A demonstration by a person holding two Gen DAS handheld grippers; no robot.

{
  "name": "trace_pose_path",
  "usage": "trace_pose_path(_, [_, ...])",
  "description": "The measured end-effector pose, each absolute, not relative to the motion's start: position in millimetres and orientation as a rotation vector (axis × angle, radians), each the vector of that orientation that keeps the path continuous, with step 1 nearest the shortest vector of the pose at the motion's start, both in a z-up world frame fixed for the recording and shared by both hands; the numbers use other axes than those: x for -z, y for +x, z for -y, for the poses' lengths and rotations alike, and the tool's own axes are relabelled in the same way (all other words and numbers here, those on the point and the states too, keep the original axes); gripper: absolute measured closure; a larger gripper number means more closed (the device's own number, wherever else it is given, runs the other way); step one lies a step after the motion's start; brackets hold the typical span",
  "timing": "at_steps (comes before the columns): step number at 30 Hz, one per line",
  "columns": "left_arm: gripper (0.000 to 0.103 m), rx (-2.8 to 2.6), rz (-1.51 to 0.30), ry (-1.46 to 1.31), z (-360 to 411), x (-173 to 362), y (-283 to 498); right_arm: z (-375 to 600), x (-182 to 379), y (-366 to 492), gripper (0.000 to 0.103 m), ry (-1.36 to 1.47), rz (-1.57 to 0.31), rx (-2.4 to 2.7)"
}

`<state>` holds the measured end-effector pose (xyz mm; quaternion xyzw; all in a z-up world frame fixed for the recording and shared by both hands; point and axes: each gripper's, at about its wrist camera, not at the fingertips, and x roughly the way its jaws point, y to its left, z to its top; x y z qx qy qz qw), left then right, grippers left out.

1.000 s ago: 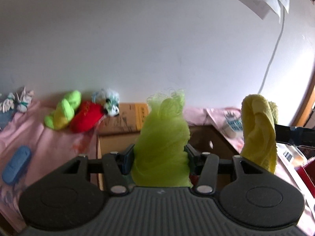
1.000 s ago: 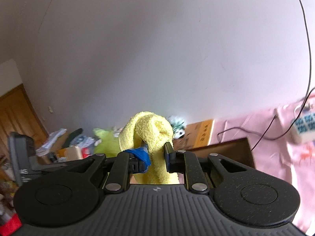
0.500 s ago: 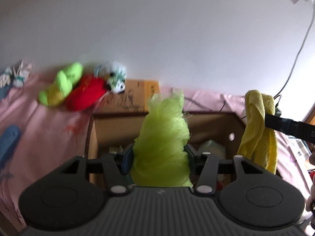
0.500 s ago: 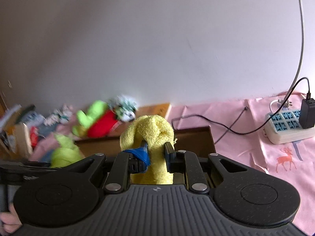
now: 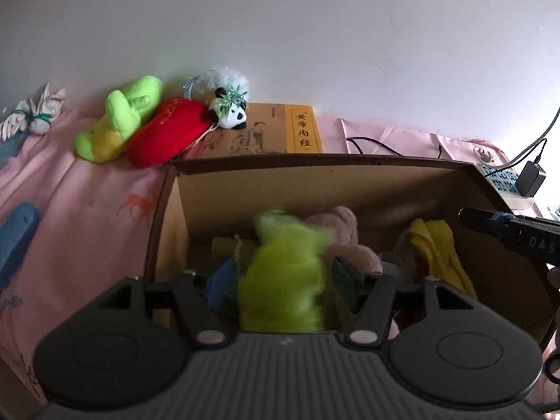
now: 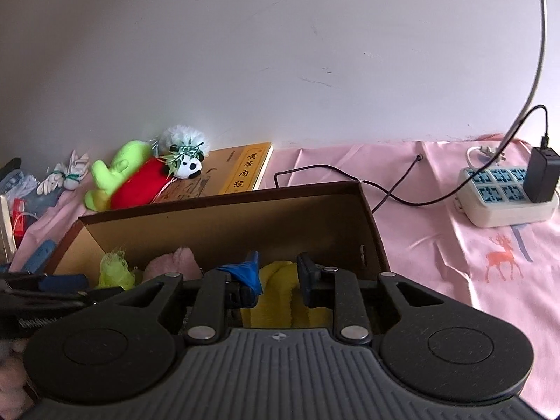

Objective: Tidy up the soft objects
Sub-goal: 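Open the left tool to drop the lime sponge while the right drops the towel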

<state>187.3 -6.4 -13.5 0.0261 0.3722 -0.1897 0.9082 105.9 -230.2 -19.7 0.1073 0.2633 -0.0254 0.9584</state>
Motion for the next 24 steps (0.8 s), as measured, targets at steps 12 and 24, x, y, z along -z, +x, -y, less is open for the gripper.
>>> trace_pose_path(12, [0.036,0.388,-0.806,0.048,8,7,180,216,8,72,0.095,0.376,-0.463,0.068])
trace_pose_path(24, [0.034,0.375,-0.779,0.003,-5,-16,150,200,7,37,0.095,0.367,-0.497,0.020])
